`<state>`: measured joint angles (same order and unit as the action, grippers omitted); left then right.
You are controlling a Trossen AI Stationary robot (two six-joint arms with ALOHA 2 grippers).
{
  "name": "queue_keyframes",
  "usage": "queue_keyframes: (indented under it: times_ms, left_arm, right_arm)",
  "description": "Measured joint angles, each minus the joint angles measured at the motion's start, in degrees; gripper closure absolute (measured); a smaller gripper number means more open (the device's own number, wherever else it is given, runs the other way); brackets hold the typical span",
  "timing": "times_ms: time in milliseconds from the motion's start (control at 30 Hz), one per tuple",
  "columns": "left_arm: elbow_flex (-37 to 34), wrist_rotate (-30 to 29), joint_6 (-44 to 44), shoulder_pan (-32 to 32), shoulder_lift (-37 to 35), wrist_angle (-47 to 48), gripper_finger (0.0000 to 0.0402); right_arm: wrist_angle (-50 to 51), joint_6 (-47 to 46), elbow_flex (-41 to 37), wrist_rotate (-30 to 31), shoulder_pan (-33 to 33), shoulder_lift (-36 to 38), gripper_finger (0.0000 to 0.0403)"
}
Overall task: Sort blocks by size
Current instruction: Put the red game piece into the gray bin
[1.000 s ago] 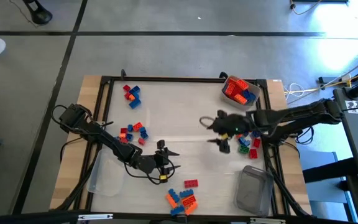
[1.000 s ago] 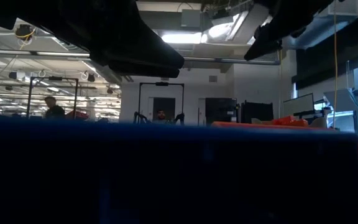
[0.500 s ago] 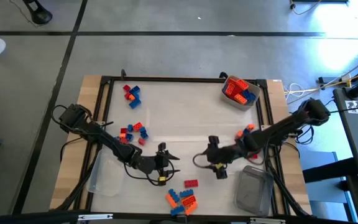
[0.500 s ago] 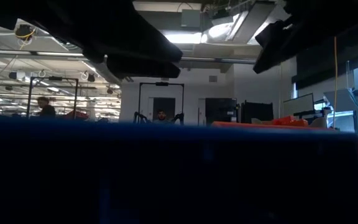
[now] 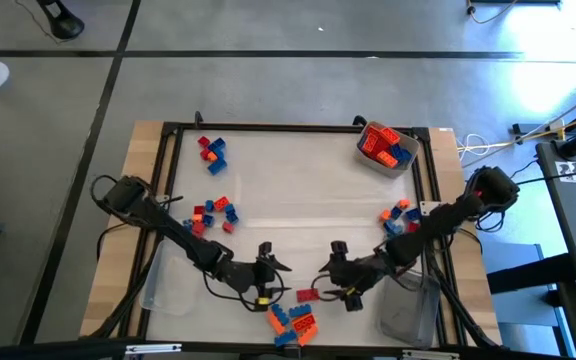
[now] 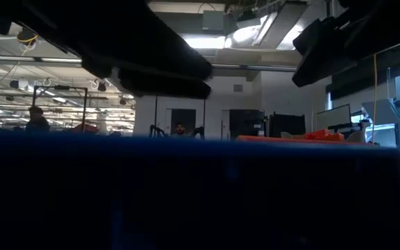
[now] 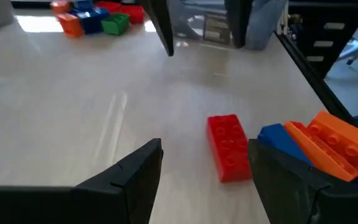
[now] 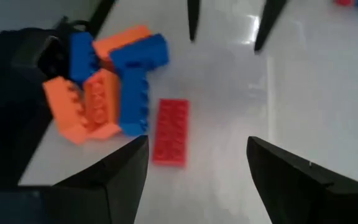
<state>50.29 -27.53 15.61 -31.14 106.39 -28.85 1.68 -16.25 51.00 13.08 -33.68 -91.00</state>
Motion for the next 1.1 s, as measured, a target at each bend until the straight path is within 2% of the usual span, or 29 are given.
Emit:
queue_keyframes:
  times_ms: [267, 467, 767, 1100]
  left_arm:
    - [7.51, 4.56, -2.33, -0.02, 7.12, -0.19, 0.0178]
    - [10.85, 5.00, -3.77, 1.00, 11.90, -0.01, 0.0178]
    - [11.67, 5.99, -3.31, 2.31, 15.05, -0.40, 0.0178]
    - [11.78, 5.85, -2.48, 5.39, 15.15, 1.14, 0.0178]
  right_arm:
    - [-6.23, -1.37, 0.00, 1.69, -3.18, -5.01, 0.0134]
    - [-8.72, -2.24, 0.00, 1.92, -3.51, -7.70, 0.0134]
    - [-9.50, -4.52, 0.00, 1.90, -3.49, -8.40, 0.0134]
    - [-9.74, -4.70, 0.00, 1.90, -3.49, -8.40, 0.0134]
